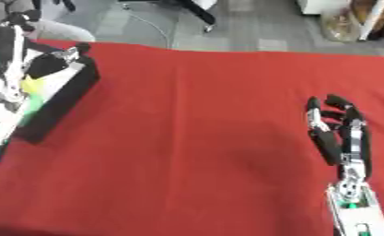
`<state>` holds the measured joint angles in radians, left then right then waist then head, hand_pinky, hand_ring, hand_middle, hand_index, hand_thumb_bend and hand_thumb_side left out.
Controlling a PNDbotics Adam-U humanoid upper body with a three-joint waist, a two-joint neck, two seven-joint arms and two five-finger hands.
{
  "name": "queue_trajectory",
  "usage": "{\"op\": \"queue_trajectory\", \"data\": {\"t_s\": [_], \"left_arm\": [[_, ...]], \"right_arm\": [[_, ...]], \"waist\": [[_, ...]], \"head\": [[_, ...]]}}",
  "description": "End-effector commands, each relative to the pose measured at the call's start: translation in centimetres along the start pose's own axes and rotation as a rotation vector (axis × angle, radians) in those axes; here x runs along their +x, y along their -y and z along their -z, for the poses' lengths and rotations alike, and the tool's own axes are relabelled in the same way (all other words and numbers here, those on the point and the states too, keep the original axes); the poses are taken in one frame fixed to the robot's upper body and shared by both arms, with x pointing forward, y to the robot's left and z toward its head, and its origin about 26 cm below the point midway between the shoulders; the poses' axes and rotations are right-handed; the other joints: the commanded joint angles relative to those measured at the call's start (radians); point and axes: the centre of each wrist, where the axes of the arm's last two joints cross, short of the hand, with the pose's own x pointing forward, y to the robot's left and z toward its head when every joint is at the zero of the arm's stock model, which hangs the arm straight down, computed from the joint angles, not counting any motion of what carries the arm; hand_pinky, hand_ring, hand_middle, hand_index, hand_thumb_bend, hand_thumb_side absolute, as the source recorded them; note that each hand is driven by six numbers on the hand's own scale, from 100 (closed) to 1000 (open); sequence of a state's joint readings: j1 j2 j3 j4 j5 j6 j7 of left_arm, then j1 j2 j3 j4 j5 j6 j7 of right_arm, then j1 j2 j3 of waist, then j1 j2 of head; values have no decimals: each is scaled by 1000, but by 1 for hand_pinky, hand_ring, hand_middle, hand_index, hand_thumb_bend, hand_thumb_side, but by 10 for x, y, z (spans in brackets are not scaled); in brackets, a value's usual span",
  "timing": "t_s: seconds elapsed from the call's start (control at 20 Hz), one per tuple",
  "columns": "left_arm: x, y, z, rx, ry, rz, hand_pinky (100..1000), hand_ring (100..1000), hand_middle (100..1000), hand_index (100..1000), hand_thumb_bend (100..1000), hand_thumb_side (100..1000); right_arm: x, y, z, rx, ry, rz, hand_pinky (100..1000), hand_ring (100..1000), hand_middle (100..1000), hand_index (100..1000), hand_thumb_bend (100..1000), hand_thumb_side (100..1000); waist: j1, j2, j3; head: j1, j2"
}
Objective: Pick up the objects with one hand, pass them to the other hand, and then place them into the box on the other side of the table.
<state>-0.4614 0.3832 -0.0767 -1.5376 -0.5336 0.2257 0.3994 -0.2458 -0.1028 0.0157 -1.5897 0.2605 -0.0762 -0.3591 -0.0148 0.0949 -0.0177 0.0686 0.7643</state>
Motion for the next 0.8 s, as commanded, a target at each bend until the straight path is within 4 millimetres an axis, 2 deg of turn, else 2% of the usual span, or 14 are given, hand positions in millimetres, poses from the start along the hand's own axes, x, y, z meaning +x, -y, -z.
{"op": "queue_trajectory", "data": {"t_s": [0.05, 0.1, 0.15, 0.4, 0.8], "left_arm": [[25, 7, -17, 32, 66, -154, 688, 745, 745, 863, 811, 664], [30, 12, -27, 22, 72, -200, 683, 743, 741, 863, 808, 662], [34, 16, -37, 4, 76, -247, 680, 741, 743, 864, 803, 661], [46, 16, -75, -80, 109, -436, 671, 733, 737, 861, 788, 656], [43, 20, -97, -108, 39, -616, 660, 717, 720, 852, 764, 650]], "right_arm": [[7, 7, 6, -71, 40, 1, 628, 733, 771, 797, 287, 596], [7, 8, 6, -92, 41, 0, 628, 731, 773, 794, 233, 627], [7, 8, 6, -110, 41, 1, 627, 729, 769, 793, 282, 589], [5, 8, 3, -167, 33, 6, 615, 673, 709, 779, 268, 580], [0, 6, -1, -192, 13, 15, 610, 659, 693, 770, 256, 568]], "waist": [[-15, -6, -3], [-17, -4, -4], [-17, -2, -5], [-17, -6, -2], [-10, -12, -1]], "head": [[-46, 6], [-55, 6], [-63, 6], [-90, 6], [-98, 6]]}}
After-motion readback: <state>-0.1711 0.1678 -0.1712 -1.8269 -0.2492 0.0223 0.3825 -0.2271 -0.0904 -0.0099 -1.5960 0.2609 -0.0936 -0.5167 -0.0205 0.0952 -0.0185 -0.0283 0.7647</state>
